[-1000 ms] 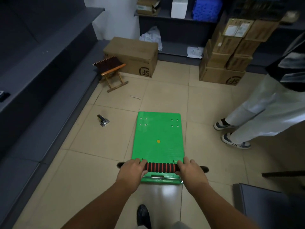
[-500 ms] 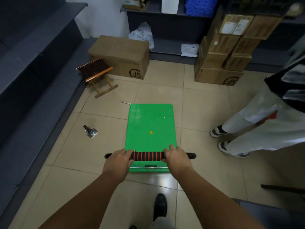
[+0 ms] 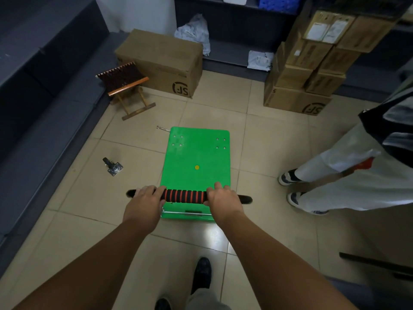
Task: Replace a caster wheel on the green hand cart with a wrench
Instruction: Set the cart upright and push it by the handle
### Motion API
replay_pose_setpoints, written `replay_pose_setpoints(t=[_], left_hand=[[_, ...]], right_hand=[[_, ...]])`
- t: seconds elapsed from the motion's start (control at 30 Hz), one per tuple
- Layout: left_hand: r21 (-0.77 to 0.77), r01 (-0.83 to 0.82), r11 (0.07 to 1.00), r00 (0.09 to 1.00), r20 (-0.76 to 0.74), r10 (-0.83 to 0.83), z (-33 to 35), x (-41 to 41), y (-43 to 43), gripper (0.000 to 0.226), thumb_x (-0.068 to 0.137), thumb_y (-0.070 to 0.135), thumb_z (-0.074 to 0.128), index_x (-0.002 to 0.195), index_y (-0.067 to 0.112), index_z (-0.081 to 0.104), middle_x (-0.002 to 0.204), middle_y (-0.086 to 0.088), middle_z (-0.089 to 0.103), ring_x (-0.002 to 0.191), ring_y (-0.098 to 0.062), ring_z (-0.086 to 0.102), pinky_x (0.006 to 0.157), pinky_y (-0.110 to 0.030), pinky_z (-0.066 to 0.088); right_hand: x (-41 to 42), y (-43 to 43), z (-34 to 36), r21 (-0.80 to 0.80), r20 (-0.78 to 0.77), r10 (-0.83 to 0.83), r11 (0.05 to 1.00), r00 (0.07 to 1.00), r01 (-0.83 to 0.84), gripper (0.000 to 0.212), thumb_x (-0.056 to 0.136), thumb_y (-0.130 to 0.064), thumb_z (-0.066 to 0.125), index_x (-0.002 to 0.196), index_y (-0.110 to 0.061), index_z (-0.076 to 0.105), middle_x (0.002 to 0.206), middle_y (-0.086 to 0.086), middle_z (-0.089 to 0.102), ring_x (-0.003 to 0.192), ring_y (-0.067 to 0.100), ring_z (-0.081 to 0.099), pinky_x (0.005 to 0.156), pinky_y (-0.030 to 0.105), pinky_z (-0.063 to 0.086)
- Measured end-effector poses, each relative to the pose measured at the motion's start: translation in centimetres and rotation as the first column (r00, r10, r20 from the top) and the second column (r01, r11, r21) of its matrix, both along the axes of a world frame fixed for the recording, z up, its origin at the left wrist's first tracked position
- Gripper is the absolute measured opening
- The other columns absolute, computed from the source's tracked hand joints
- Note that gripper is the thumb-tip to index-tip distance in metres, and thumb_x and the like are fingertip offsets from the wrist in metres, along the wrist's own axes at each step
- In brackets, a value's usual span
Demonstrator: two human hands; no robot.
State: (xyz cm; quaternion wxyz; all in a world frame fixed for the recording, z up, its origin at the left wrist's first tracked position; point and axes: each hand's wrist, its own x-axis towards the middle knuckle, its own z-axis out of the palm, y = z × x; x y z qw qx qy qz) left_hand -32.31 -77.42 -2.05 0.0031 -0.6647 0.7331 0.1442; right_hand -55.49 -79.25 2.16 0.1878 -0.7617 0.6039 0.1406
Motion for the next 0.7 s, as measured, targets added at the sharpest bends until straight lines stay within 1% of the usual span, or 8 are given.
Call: replay_pose_setpoints(t=[0.1, 0.27, 0.37, 0.43, 0.5, 0.6, 0.7], left_hand=[[0.013, -0.013, 1.0, 1.0, -0.005, 0.013, -0.2, 0.0, 1.1, 0.041, 0.102, 0.029, 0.053, 0.142, 0.019, 0.052, 0.124, -0.004, 0.061, 0.116, -0.025, 0.052, 0.096, -0.039, 0.047], [0.002, 0.001, 1.0, 1.0, -0.007, -0.001, -0.2, 0.5, 4.6, 0.04, 0.102, 0.03, 0.055, 0.141, 0.02, 0.053, 0.122, -0.003, 0.062, 0.115, -0.025, 0.053, 0.092, -0.038, 0.048], [-0.036, 0.024, 0.999, 1.0, -0.014, -0.024, -0.1, 1.0, 7.6, 0.037, 0.098, 0.028, 0.063, 0.134, 0.019, 0.061, 0.112, -0.004, 0.065, 0.105, -0.026, 0.058, 0.082, -0.04, 0.052], [-0.085, 0.059, 0.995, 0.998, 0.003, -0.059, -0.4, 1.4, 10.0, 0.035, 0.091, 0.025, 0.073, 0.124, 0.017, 0.068, 0.101, -0.004, 0.067, 0.095, -0.028, 0.063, 0.074, -0.04, 0.055], [-0.133, 0.1, 0.986, 0.995, 0.025, -0.097, -0.8, 1.9, 12.8, 0.036, 0.082, 0.024, 0.082, 0.116, 0.015, 0.072, 0.092, -0.004, 0.067, 0.086, -0.028, 0.065, 0.069, -0.04, 0.057], [-0.217, 0.132, 0.967, 0.991, 0.047, -0.125, -1.1, 2.6, 17.4, 0.037, 0.077, 0.025, 0.086, 0.111, 0.016, 0.073, 0.087, -0.002, 0.067, 0.08, -0.027, 0.065, 0.067, -0.039, 0.057], [-0.218, 0.121, 0.969, 0.992, 0.047, -0.113, -1.4, 3.2, 22.3, 0.035, 0.08, 0.027, 0.084, 0.112, 0.018, 0.072, 0.088, -0.002, 0.067, 0.082, -0.026, 0.064, 0.069, -0.04, 0.057]], right_hand=[[0.0, 1.0, 0.0, 0.008, 0.002, -0.003, 1.0, 1.0, 0.003, 0.03, 0.103, -0.032, 0.051, 0.124, -0.01, 0.054, 0.115, 0.011, 0.053, 0.106, 0.029, 0.054, 0.095, 0.047, 0.046], [0.4, 4.3, 0.2, 0.024, 0.011, -0.025, 0.999, 1.0, 0.025, 0.029, 0.102, -0.031, 0.053, 0.122, -0.01, 0.054, 0.114, 0.01, 0.054, 0.103, 0.029, 0.056, 0.093, 0.045, 0.047], [0.7, 7.4, 0.3, 0.019, 0.001, -0.026, 0.999, 1.0, 0.026, 0.03, 0.103, -0.032, 0.052, 0.122, -0.01, 0.054, 0.115, 0.011, 0.054, 0.103, 0.028, 0.056, 0.09, 0.042, 0.046], [0.9, 10.0, 0.4, 0.005, -0.008, -0.03, 1.0, 1.0, 0.03, 0.031, 0.103, -0.034, 0.051, 0.121, -0.01, 0.053, 0.115, 0.01, 0.055, 0.103, 0.028, 0.056, 0.09, 0.041, 0.047], [1.3, 12.9, 0.4, 0.002, -0.015, -0.046, 0.999, 0.999, 0.046, 0.031, 0.103, -0.035, 0.052, 0.121, -0.01, 0.053, 0.116, 0.01, 0.055, 0.103, 0.028, 0.056, 0.091, 0.041, 0.047], [2.0, 17.7, 0.1, -0.005, -0.023, -0.059, 0.998, 0.998, 0.059, 0.032, 0.102, -0.036, 0.052, 0.122, -0.011, 0.053, 0.117, 0.01, 0.055, 0.105, 0.028, 0.056, 0.093, 0.041, 0.048], [2.5, 22.6, -0.2, -0.009, -0.02, -0.067, 0.998, 0.998, 0.067, 0.031, 0.102, -0.037, 0.053, 0.122, -0.012, 0.054, 0.116, 0.009, 0.055, 0.105, 0.027, 0.056, 0.093, 0.042, 0.049]])
